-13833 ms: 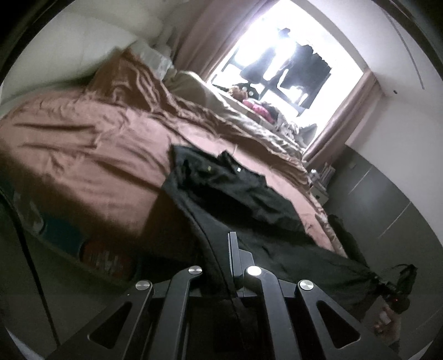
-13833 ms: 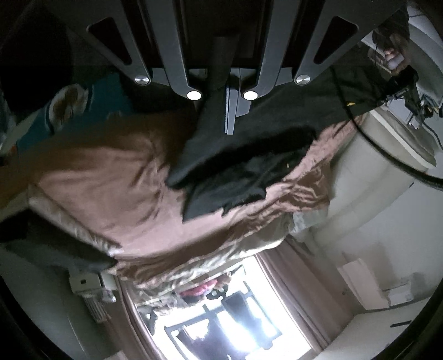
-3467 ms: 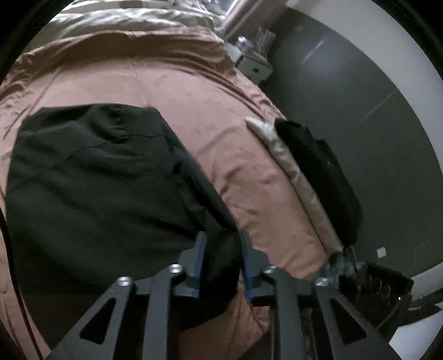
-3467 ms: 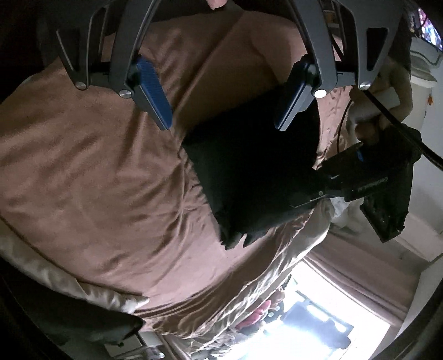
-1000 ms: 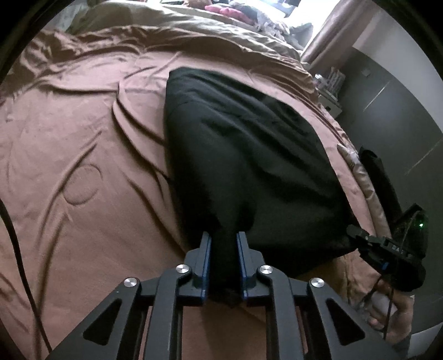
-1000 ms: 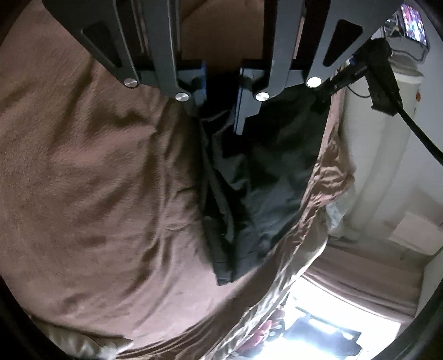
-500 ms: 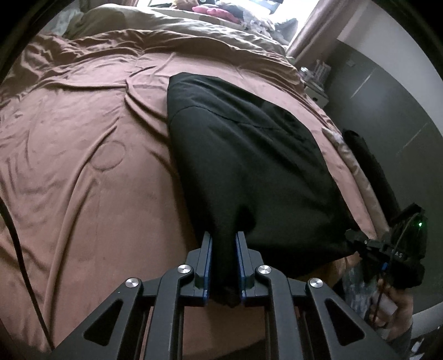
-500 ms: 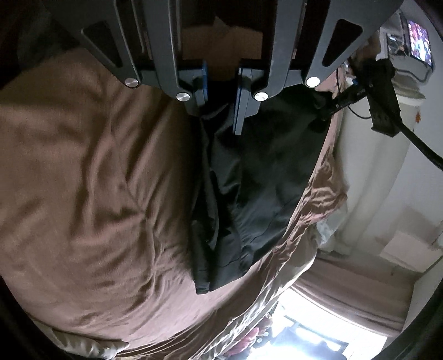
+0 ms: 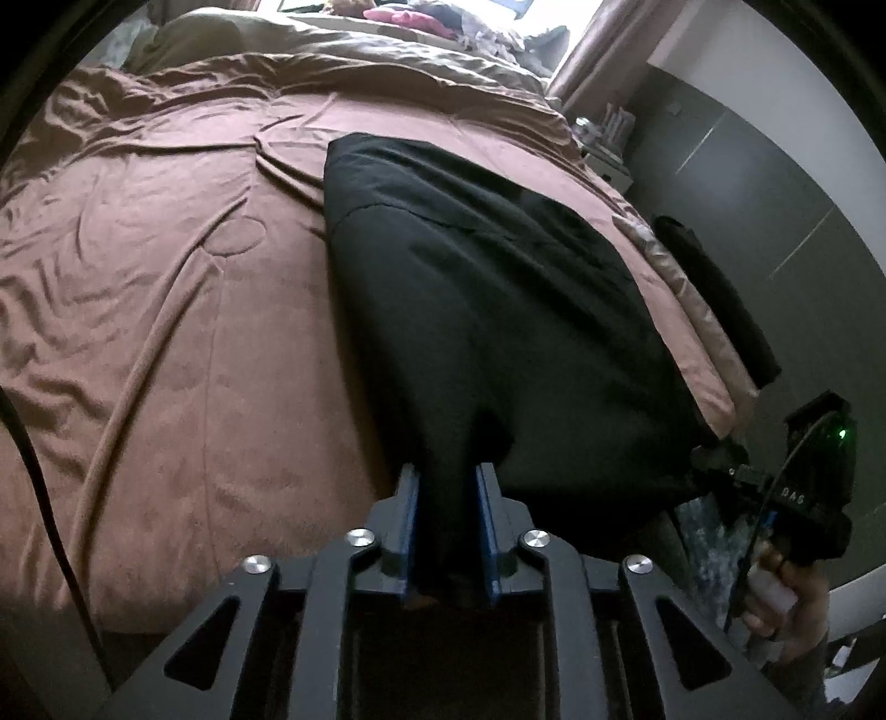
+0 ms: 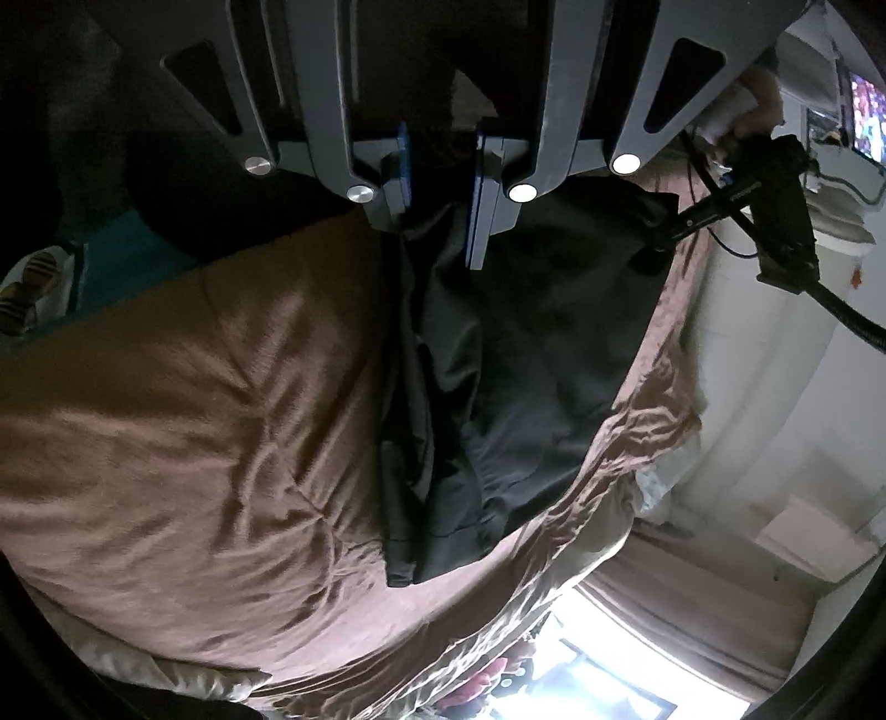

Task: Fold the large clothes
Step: 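Grasp the black shirt bundle end with the left tool while the right tool grasps it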

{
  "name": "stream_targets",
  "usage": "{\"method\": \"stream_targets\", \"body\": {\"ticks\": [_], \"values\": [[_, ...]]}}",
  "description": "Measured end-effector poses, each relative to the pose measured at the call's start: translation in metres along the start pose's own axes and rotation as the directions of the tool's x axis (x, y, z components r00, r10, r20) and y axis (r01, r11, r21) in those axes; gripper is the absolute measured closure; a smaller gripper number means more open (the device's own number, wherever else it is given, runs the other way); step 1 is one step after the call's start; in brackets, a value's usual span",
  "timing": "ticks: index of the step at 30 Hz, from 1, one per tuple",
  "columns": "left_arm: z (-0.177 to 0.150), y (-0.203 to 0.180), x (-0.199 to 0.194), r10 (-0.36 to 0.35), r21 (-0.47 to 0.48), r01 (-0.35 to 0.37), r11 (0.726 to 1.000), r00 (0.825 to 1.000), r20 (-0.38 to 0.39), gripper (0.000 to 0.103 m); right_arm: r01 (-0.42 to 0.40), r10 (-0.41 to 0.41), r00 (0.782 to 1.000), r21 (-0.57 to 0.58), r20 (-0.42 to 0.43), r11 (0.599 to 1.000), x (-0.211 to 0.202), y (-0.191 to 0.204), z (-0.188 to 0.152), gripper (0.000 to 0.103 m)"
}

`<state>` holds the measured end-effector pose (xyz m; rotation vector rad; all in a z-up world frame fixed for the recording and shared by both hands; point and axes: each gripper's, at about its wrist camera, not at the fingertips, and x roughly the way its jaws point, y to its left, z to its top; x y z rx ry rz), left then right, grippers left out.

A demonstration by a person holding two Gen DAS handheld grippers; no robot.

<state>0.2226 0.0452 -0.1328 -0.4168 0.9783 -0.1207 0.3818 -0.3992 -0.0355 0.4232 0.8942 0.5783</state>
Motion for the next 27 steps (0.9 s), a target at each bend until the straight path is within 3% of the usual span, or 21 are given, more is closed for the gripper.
{"method": "stream_targets", "body": {"ticks": [3,5,6,7,8,14,27], "values": [[0.007,0.011,0.0,-0.052,-0.051,0.051,0.997,0.999,-0.016,0.076,-0.008,0.008,1.0,0.033,-0.016,0.999,-0.006,-0.002,0.007,0.08],[0.014,0.019,-0.001,-0.079,-0.073,0.079,0.994,0.997,-0.005,0.066,0.012,-0.013,1.0,0.03,0.009,0.999,-0.013,-0.004,0.01,0.06],[0.017,0.021,-0.003,-0.087,-0.079,0.087,0.993,0.996,0.008,0.06,0.014,-0.015,1.0,0.028,0.025,1.0,-0.017,-0.005,0.013,0.038],[0.022,0.022,-0.005,-0.088,-0.084,0.089,0.992,0.996,0.021,0.051,0.01,-0.012,0.999,0.037,0.037,0.999,-0.021,-0.006,0.017,0.028],[0.029,0.023,-0.006,-0.085,-0.086,0.088,0.992,0.996,0.036,0.046,0.009,-0.01,0.999,0.034,0.044,0.999,-0.023,-0.007,0.021,0.028],[0.063,0.032,0.01,-0.066,-0.098,0.07,0.993,0.997,0.046,0.046,-0.041,0.04,0.999,0.044,0.01,0.998,-0.012,-0.022,0.063,0.028],[0.114,0.063,0.06,-0.054,-0.172,0.054,0.984,0.999,0.007,0.046,-0.12,0.14,0.975,0.121,-0.175,0.985,0.102,-0.043,0.143,0.028]]}}
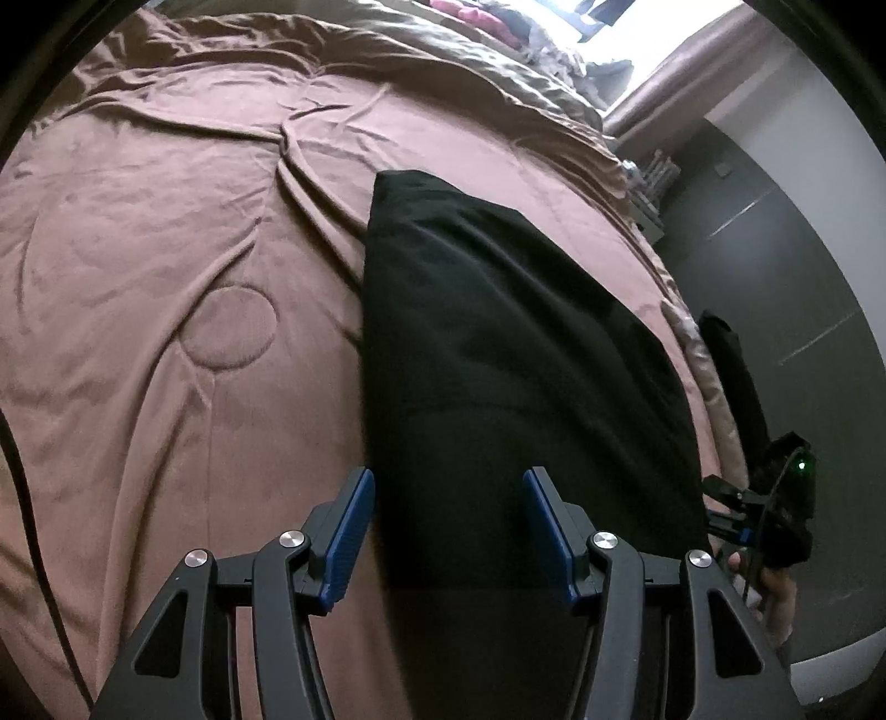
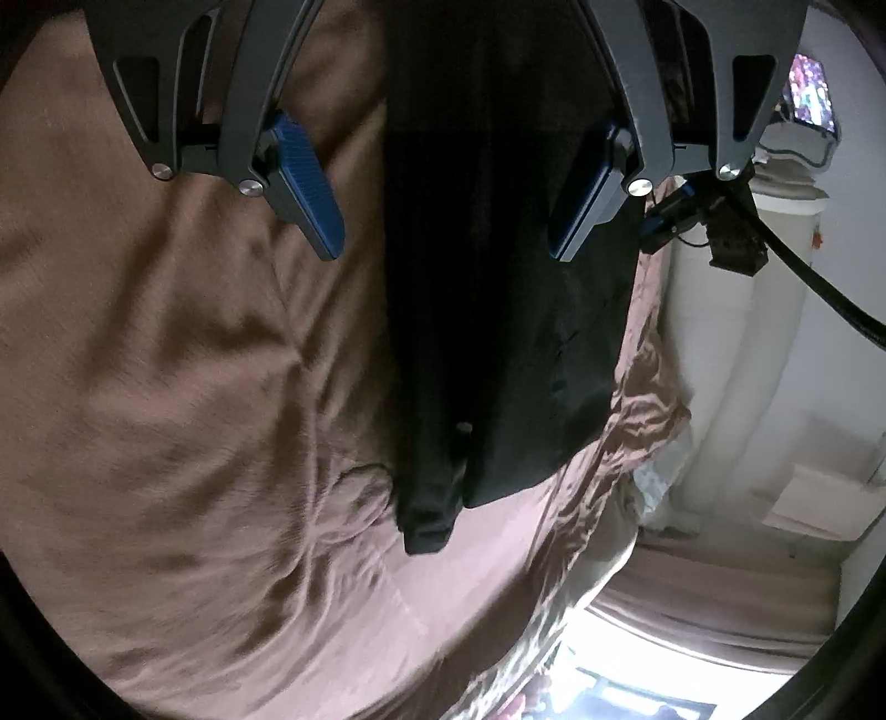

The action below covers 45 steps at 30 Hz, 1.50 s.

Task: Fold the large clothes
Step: 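Grasp the black shirt bundle end with the left tool while the right tool grasps it, then lift the black shirt bundle off the bed with both tools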

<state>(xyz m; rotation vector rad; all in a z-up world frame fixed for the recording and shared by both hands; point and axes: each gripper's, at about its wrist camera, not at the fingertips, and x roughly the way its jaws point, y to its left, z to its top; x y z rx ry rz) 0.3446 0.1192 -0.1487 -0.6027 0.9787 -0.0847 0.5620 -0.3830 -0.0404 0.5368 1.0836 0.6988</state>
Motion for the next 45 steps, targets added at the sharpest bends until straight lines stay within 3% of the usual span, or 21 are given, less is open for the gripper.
{"method": "stream_targets", "body": {"ticks": [13,21,22,24,29,37,45], "values": [[0.039,0.007,0.033,0.003,-0.009,-0.003,1.0,1.0,-0.009,0.046,-0.133,0.135,0.986,0.029,-0.095,0.991,0.064,-0.007,0.065,0.03],[0.049,0.012,0.048,0.011,-0.026,-0.011,1.0,1.0,-0.028,0.043,-0.14,0.144,0.982,0.046,-0.118,0.989,0.089,-0.014,0.082,0.077],[0.048,0.011,0.046,0.012,-0.025,-0.013,1.0,1.0,-0.026,0.043,-0.134,0.136,0.985,0.029,-0.11,0.991,0.084,-0.011,0.081,0.082],[0.048,0.004,0.042,0.016,-0.008,-0.016,1.0,1.0,-0.016,0.056,-0.115,0.113,0.99,-0.018,-0.088,0.993,0.079,0.005,0.08,0.087],[0.047,-0.016,0.02,0.027,0.028,-0.028,0.999,0.999,0.027,0.079,-0.098,0.093,0.995,-0.11,-0.046,0.989,0.057,0.039,0.065,0.09],[0.036,-0.062,-0.038,-0.025,0.091,0.013,0.996,0.992,0.127,0.087,-0.111,0.12,0.992,-0.198,0.036,0.974,0.019,0.077,0.03,0.091],[0.021,-0.122,-0.087,-0.108,0.166,0.07,0.984,0.967,0.233,0.089,-0.12,0.167,0.976,-0.291,0.142,0.949,-0.048,0.101,-0.014,0.092]]}}
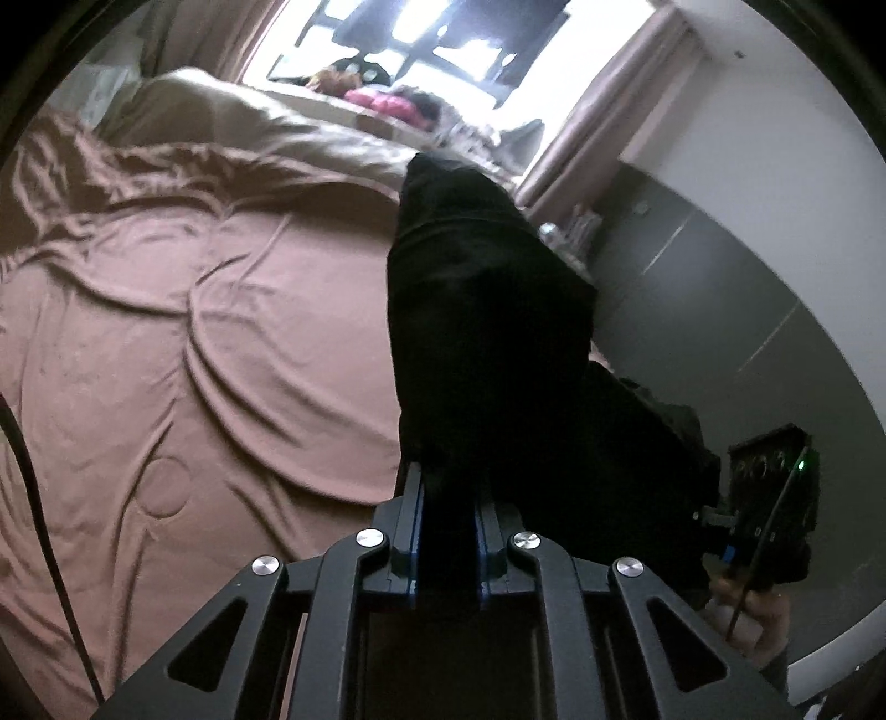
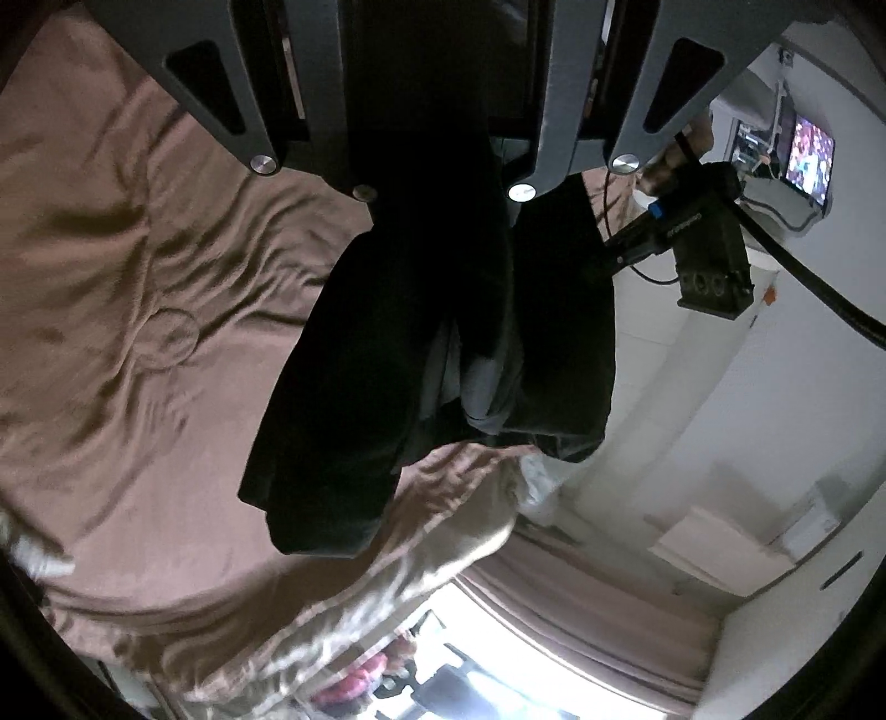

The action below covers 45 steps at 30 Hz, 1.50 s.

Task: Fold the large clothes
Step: 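Lift the black shirt bundle off the bed with both tools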

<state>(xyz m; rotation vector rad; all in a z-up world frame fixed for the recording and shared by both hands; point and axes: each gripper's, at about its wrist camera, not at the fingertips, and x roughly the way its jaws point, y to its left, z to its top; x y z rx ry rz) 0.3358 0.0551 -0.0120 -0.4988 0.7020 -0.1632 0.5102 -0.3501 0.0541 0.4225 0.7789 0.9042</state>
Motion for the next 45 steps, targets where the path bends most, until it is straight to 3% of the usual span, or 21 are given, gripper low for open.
{"method": "stream_targets", "body": {"ticks": [11,21,29,33,38,45], "values": [[0.017,-0.113,-0.011,-0.117,0.1,0.109,0.989,0.99,0.081,0.09,0.114,-0.092,0.977,-0.108,0.19,0.988,-0.114,0.025,0.001,0.092],[0.027,-0.227,0.018,-0.222,0.119,0.212,0.97,0.972,0.077,0.09,0.282,-0.216,0.925,-0.186,0.311,0.941,-0.213,0.04,0.015,0.092],[0.027,-0.301,0.054,-0.283,0.127,0.276,0.953,0.958,0.039,0.09,0.374,-0.296,0.884,-0.17,0.361,0.911,-0.256,0.048,0.014,0.092],[0.025,-0.337,0.074,-0.304,0.147,0.299,0.943,0.953,0.011,0.09,0.427,-0.347,0.854,-0.143,0.387,0.893,-0.276,0.048,0.01,0.093],[0.02,-0.377,0.095,-0.349,0.142,0.349,0.926,0.937,-0.024,0.09,0.509,-0.429,0.795,-0.085,0.429,0.857,-0.291,0.054,0.013,0.093],[0.021,-0.413,0.135,-0.401,0.073,0.405,0.911,0.913,-0.072,0.09,0.594,-0.518,0.733,-0.045,0.442,0.803,-0.284,0.075,0.019,0.093]]}}
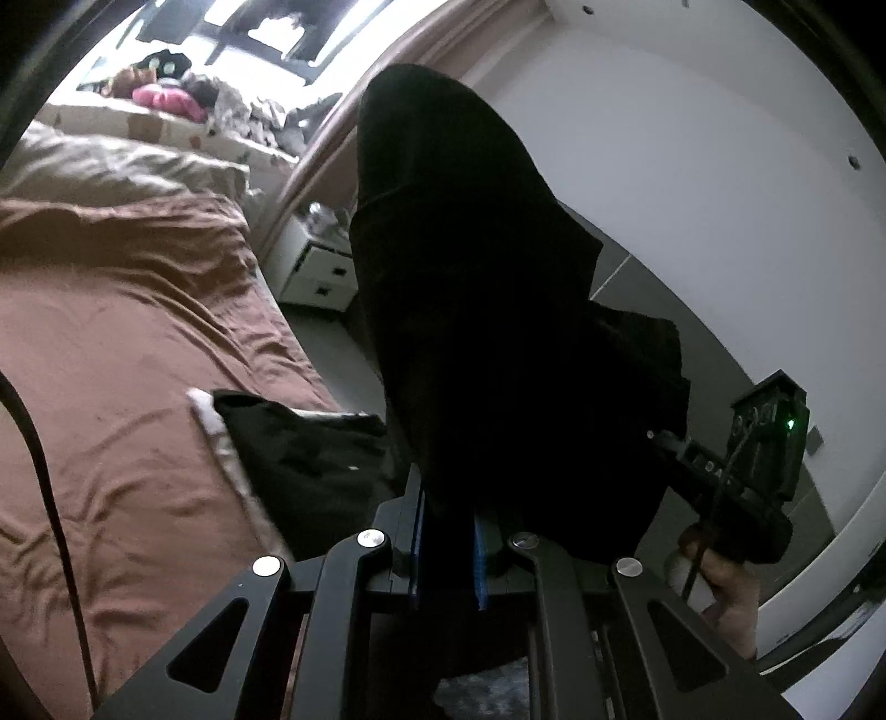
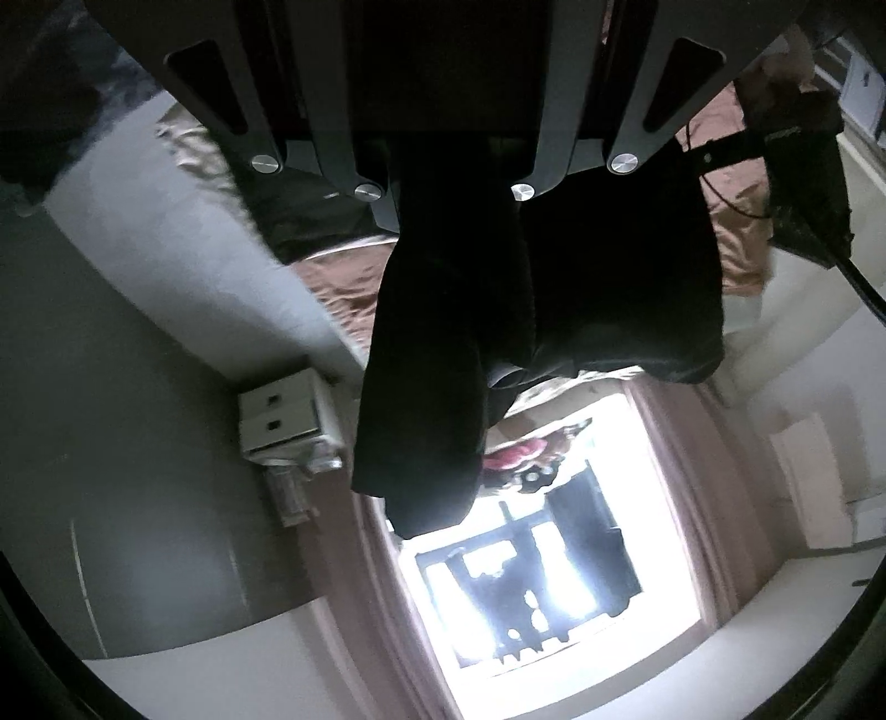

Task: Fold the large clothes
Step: 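Lift the black shirt bundle off the bed with both tools, then carry the bundle to the folded clothes stack and lower it with both tools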

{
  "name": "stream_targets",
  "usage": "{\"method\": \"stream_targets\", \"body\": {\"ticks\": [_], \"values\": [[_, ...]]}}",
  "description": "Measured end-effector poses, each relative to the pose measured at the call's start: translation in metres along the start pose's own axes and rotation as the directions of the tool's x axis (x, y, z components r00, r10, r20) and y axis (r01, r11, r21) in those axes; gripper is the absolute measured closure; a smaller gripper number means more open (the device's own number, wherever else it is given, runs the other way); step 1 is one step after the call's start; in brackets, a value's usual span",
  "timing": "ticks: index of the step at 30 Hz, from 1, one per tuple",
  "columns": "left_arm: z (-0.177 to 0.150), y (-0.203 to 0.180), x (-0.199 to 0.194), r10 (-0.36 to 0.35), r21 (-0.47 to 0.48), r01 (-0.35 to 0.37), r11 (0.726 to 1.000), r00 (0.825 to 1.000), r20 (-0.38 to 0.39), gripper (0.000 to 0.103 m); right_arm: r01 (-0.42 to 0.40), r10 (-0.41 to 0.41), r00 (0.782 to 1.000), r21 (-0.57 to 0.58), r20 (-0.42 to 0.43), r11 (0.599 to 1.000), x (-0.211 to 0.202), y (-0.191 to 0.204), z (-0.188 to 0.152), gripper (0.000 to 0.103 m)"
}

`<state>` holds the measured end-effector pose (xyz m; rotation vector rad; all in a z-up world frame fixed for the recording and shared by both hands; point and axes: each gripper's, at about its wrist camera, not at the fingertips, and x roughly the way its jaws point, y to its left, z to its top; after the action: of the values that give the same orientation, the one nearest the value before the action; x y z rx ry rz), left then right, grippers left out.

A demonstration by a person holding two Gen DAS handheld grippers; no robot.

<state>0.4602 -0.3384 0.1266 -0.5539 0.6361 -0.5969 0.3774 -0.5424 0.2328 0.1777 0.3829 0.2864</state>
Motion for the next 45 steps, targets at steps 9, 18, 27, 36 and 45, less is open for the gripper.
{"method": "stream_targets", "body": {"ticks": [9,18,27,36,45], "values": [[0.002,0.035,0.07,-0.022,-0.123,0.009,0.992,0.994,-0.105,0.09,0.105,-0.102,0.988,0.027,-0.115,0.994,0.066,0.021,-0.015,0.093],[0.003,0.103,0.129,0.042,-0.162,-0.075,0.984,0.98,-0.196,0.089,0.168,-0.147,0.966,0.081,-0.212,0.983,0.156,0.048,-0.055,0.092],[-0.001,0.162,0.176,0.129,-0.175,-0.183,0.967,0.95,-0.283,0.083,0.201,-0.105,0.948,0.31,-0.299,0.929,0.201,0.044,-0.089,0.084],[0.011,0.164,0.187,0.121,-0.089,-0.16,0.983,0.933,-0.34,0.07,0.226,-0.157,0.967,0.391,-0.202,0.892,0.093,0.031,-0.101,0.033],[0.024,0.156,0.194,0.163,0.022,-0.164,0.986,0.941,-0.295,0.064,0.335,-0.282,0.941,0.407,-0.186,0.85,-0.025,0.054,-0.216,0.033]]}}
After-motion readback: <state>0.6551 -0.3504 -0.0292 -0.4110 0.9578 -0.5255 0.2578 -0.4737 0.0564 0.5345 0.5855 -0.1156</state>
